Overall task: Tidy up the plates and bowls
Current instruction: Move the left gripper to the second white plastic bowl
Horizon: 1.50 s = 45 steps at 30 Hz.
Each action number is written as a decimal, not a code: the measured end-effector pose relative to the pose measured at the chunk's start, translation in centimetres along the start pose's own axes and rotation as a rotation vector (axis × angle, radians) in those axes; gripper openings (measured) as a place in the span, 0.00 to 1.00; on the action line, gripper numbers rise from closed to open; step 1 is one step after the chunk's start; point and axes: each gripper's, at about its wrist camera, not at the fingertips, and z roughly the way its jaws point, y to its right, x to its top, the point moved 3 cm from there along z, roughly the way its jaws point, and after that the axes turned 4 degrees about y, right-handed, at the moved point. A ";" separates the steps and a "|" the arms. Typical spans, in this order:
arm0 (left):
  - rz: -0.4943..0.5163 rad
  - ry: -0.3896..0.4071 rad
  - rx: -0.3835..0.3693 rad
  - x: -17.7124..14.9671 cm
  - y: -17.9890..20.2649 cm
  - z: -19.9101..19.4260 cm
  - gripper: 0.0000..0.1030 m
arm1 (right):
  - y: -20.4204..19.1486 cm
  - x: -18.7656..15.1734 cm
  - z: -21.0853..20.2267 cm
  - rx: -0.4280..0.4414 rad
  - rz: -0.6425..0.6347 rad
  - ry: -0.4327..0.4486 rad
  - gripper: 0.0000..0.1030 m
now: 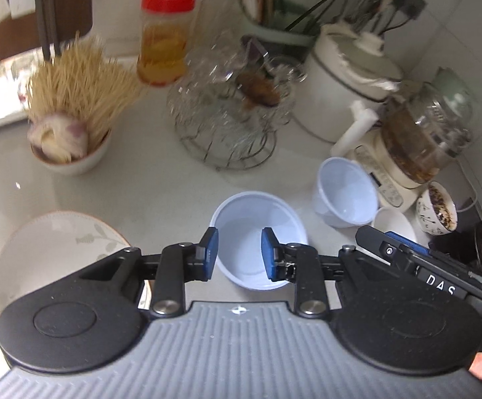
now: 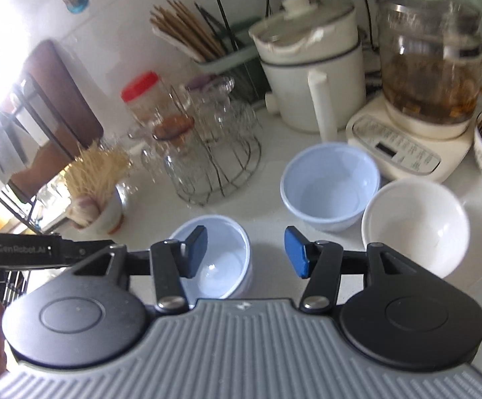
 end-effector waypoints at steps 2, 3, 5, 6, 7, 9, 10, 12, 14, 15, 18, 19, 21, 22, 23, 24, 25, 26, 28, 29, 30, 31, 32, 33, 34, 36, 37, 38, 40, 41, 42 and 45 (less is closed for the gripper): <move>0.031 0.019 -0.013 0.0 0.5 -1.2 0.32 | -0.5 0.3 -1.1 0.001 -0.002 0.021 0.54; 0.045 0.029 -0.013 0.0 0.8 -1.7 0.32 | -0.7 0.4 -1.7 -0.001 -0.008 0.034 0.54; 0.056 0.049 -0.021 0.0 1.1 -2.8 0.32 | -1.3 0.5 -2.7 -0.013 -0.024 0.059 0.54; 0.057 0.058 -0.028 0.1 1.1 -3.3 0.32 | -1.6 0.6 -3.2 -0.018 -0.030 0.072 0.54; 0.065 0.069 -0.033 0.1 1.2 -4.0 0.32 | -1.8 0.7 -3.7 -0.022 -0.036 0.082 0.54; 0.081 0.089 -0.037 0.2 1.3 -4.9 0.32 | -2.3 0.6 -4.6 -0.032 -0.038 0.101 0.54; 0.085 0.096 -0.043 0.3 1.2 -5.4 0.32 | -2.5 0.5 -4.9 -0.036 -0.038 0.108 0.54; 0.091 0.103 -0.061 0.4 1.1 -6.3 0.32 | -3.0 0.2 -5.6 -0.048 -0.042 0.115 0.54; 0.101 0.109 -0.073 0.3 0.9 -7.2 0.32 | -3.5 -0.1 -6.2 -0.060 -0.038 0.119 0.54; 0.104 0.109 -0.081 0.3 0.7 -7.5 0.32 | -3.7 -0.2 -6.5 -0.068 -0.032 0.119 0.54; 0.111 0.102 -0.105 0.0 0.2 -8.3 0.32 | -4.5 -0.8 -7.2 -0.088 -0.014 0.117 0.54; 0.116 0.099 -0.115 -0.1 0.1 -8.5 0.32 | -4.8 -1.0 -7.4 -0.097 -0.011 0.115 0.54; 0.131 0.092 -0.129 -0.5 -0.1 -8.8 0.32 | -5.3 -1.4 -7.9 -0.112 -0.011 0.116 0.54; 0.138 0.088 -0.141 -0.6 -0.2 -8.9 0.32 | -5.5 -1.6 -8.1 -0.120 -0.009 0.118 0.54; 0.142 0.088 -0.148 -0.8 -0.4 -9.0 0.32 | -5.7 -1.8 -8.4 -0.125 -0.008 0.119 0.54; 0.148 0.085 -0.152 -1.0 -0.5 -9.1 0.32 | -5.9 -2.0 -8.7 -0.132 -0.012 0.123 0.53; 0.159 0.083 -0.161 -1.2 -0.5 -9.1 0.32 | -6.1 -2.3 -9.0 -0.143 -0.015 0.127 0.53; 0.171 0.083 -0.170 -1.5 -0.5 -9.3 0.32 | -6.3 -2.5 -9.3 -0.153 -0.016 0.129 0.53; 0.184 0.081 -0.185 -1.9 -0.6 -9.3 0.32 | -6.6 -3.0 -9.8 -0.173 -0.011 0.127 0.53; 0.188 0.077 -0.194 -2.1 -0.6 -9.3 0.32 | -6.7 -3.2 -10.0 -0.187 -0.011 0.128 0.53; 0.190 0.078 -0.205 -2.3 -0.7 -9.4 0.32 | -6.9 -3.3 -10.2 -0.200 -0.013 0.131 0.53; 0.194 0.079 -0.213 -2.4 -0.8 -9.4 0.32 | -7.1 -3.5 -10.5 -0.211 -0.012 0.134 0.53; 0.200 0.080 -0.219 -2.6 -0.7 -9.4 0.32 | -7.2 -3.7 -10.7 -0.220 -0.009 0.139 0.53; 0.208 0.080 -0.229 -2.8 -0.7 -9.5 0.32 | -7.2 -3.9 -10.9 -0.229 -0.005 0.144 0.53; 0.213 0.080 -0.236 -3.0 -0.8 -9.5 0.32 | -7.3 -4.2 -11.1 -0.242 -0.001 0.142 0.53; 0.212 0.067 -0.251 -3.4 -0.9 -9.4 0.32 | -7.3 -4.8 -11.5 -0.266 0.017 0.137 0.53; 0.211 0.061 -0.262 -3.5 -0.9 -9.4 0.32 | -7.2 -5.0 -11.7 -0.275 0.025 0.136 0.53; 0.215 0.056 -0.269 -3.6 -0.9 -9.3 0.32 | -7.2 -5.3 -11.9 -0.285 0.031 0.132 0.53; 0.228 0.044 -0.283 -4.0 -0.8 -9.2 0.32 | -7.1 -5.8 -12.1 -0.301 0.046 0.129 0.53; 0.235 0.038 -0.292 -4.2 -0.7 -9.0 0.32 | -6.9 -6.0 -12.2 -0.312 0.052 0.127 0.53; 0.240 0.030 -0.298 -4.3 -0.6 -8.8 0.32 | -6.7 -6.0 -12.2 -0.321 0.061 0.125 0.53; 0.234 -0.001 -0.325 -4.7 -0.3 -8.0 0.32 | -6.1 -6.0 -12.5 -0.340 0.093 0.129 0.53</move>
